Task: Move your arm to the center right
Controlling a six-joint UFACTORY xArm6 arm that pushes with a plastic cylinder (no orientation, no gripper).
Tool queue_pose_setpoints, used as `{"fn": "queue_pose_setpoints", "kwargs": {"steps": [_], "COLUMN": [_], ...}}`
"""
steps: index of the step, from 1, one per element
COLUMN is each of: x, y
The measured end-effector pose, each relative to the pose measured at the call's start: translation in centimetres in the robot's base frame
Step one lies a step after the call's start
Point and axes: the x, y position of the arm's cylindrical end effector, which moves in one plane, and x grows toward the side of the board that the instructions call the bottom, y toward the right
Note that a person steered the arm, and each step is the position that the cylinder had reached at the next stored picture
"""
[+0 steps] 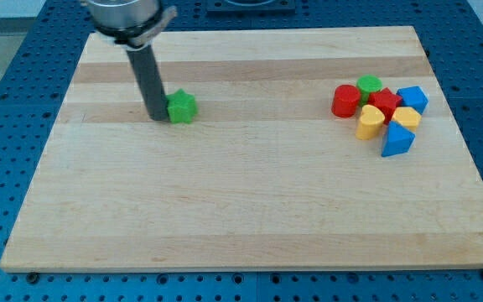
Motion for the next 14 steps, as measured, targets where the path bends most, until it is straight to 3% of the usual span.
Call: {"fn": "queue_pose_setpoints", "kwargs": {"steps": [2,3,5,8,10,11,14], "x": [-0.4,-0.5,-8.6,-11.1,-10.5,-8.2,-0.9], "y": [4.4,3.8,1.6,26.5,40.4,44.0,44.5]}}
